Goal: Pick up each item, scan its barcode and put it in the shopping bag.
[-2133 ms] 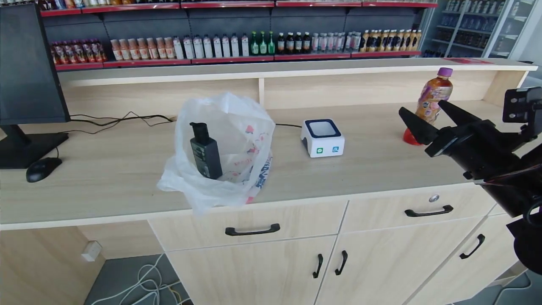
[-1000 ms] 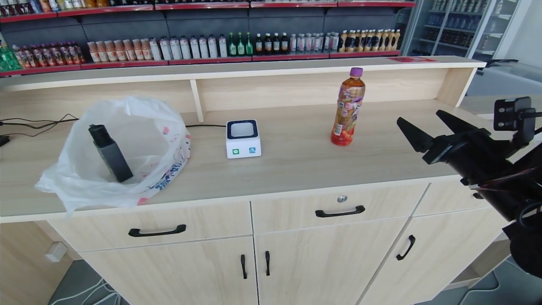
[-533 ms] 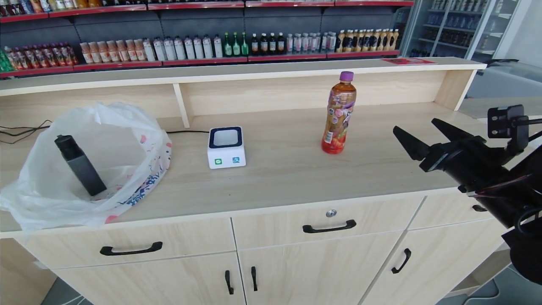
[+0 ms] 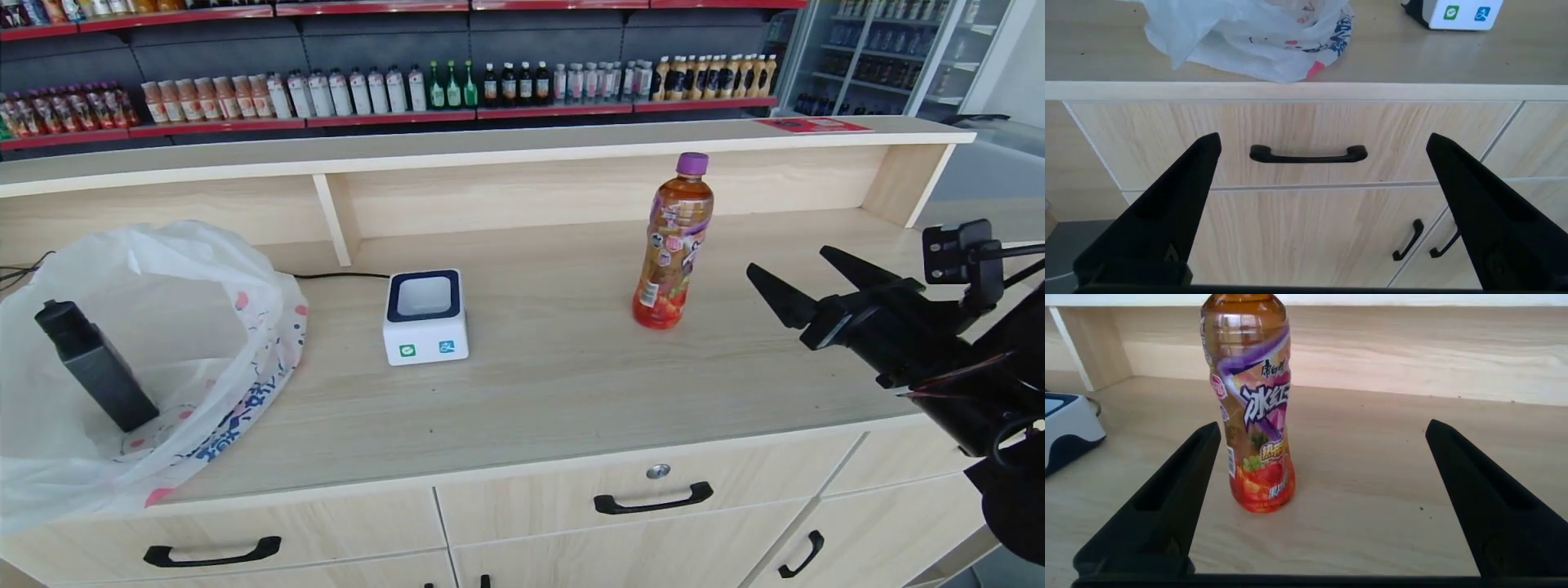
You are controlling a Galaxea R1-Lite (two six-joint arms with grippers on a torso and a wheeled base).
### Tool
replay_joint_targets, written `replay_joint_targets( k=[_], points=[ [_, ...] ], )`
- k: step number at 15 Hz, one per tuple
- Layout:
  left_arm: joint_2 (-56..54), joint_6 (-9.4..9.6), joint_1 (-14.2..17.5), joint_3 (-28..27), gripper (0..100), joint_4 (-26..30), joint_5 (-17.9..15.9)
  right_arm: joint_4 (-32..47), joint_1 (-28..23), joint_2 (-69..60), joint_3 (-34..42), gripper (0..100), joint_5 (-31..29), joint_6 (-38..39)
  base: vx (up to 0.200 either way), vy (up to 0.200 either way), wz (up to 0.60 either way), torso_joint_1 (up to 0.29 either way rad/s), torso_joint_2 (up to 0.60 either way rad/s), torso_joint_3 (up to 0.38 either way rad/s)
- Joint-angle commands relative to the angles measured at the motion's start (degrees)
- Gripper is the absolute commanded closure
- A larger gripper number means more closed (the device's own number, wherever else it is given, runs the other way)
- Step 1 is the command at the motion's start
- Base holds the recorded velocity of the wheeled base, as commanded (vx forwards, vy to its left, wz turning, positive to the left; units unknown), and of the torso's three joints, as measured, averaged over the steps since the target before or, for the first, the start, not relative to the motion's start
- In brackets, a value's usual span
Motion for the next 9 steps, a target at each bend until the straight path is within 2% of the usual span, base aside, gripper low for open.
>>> replay_joint_targets(
  k=[1, 6, 9],
  points=[
    [0.06, 0.02, 0.04, 0.00, 0, -0.06, 0.00, -0.01, 0.74, -0.08, 0.24, 0, 0.04, 0.01, 0.000, 0.000, 0.00, 0.000, 0.00, 0.000],
    [0.06, 0.02, 0.04, 0.00, 0, -0.06, 0.00, -0.01, 1.09, 1.94, -0.64, 0, 0.04, 0.10, 0.000, 0.000, 0.00, 0.000, 0.00, 0.000],
    [0.06, 0.02, -0.05, 0.00, 0, -0.06, 0.00, -0.01, 4.35, 4.14, -1.96, 0, 0.04, 0.19, 0.000, 0.000, 0.00, 0.000, 0.00, 0.000]
  ],
)
